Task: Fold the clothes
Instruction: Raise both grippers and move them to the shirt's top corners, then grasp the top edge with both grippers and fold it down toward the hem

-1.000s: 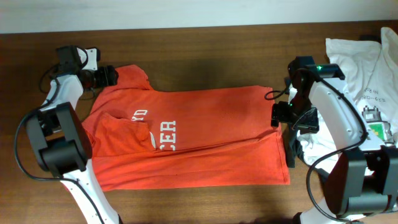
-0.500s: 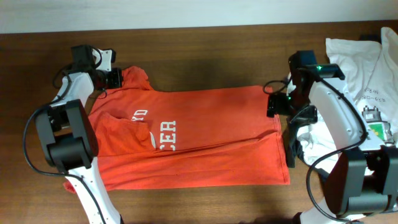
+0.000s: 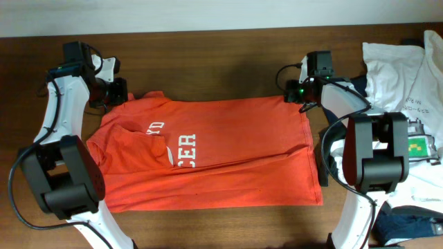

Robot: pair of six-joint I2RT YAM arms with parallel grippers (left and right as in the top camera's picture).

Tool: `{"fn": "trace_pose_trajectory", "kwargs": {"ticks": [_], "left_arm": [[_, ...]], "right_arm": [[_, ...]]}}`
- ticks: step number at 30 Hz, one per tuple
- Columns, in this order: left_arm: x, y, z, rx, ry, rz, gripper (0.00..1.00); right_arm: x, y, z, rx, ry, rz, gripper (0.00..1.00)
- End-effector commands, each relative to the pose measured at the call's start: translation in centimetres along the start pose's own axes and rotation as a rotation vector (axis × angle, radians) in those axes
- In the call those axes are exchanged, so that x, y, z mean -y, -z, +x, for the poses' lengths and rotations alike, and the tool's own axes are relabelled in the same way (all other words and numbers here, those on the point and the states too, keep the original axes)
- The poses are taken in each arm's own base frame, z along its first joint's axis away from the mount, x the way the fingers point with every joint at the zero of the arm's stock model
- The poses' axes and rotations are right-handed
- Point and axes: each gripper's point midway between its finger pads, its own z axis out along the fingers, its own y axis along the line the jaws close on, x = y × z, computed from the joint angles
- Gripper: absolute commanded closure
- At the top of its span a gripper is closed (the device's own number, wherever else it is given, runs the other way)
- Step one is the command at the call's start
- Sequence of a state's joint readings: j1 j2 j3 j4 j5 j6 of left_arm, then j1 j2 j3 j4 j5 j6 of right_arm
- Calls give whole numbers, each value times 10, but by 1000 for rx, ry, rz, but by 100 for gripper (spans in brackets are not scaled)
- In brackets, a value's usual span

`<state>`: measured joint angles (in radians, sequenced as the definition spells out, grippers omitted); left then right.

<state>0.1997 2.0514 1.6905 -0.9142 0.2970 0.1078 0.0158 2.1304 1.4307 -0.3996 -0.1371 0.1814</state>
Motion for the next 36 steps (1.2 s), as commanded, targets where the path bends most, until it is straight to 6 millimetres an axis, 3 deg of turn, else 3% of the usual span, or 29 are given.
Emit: {"fn": "trace_pose_trajectory", "kwargs": {"ticks": [1,4,7,10,11,12,13,15,17,21,24,26,28,32,36], "left_arm": [[-4,1,2,-8,21,-10,99],[-4,1,5,-19,25,-10,100],[-5,2,10,-38,34,-8,100],[-15,28,13,-16,72,-12,99],[-11,43,15,-7,82,9,99],[-8,53,21,-17,91,15,100],[-1,63,47,-113,124,23,100],[-2,70,82,-258,164,-7,99],[-6,77,105,-353,226,-59,100],[10,100,151,-569,286,-35,99],[9,107,159,-606,305,-67,100],[7,113,164,-599,309,-94,99],[-1,120,187,-629,347,-189,99],[5,115,216,-665,363,-182,100],[4,111,242,-729,403,-216,100]], "right_arm": [[6,-14,20,-72,-31,8,78],[16,-12,29,-106,-36,64,96],[31,3,26,-113,-36,159,96],[26,52,5,-130,-44,176,96],[24,71,8,-180,-47,184,96],[24,90,22,-275,-54,201,96],[25,110,49,-414,-63,226,96],[28,126,79,-550,-71,249,96],[29,136,93,-619,-69,259,95],[30,150,109,-705,-75,273,92],[30,158,120,-761,-78,282,91],[34,163,139,-838,-77,300,91],[37,162,160,-907,-82,310,91],[48,161,184,-977,-69,352,88],[50,160,187,-983,-66,361,87]]}}
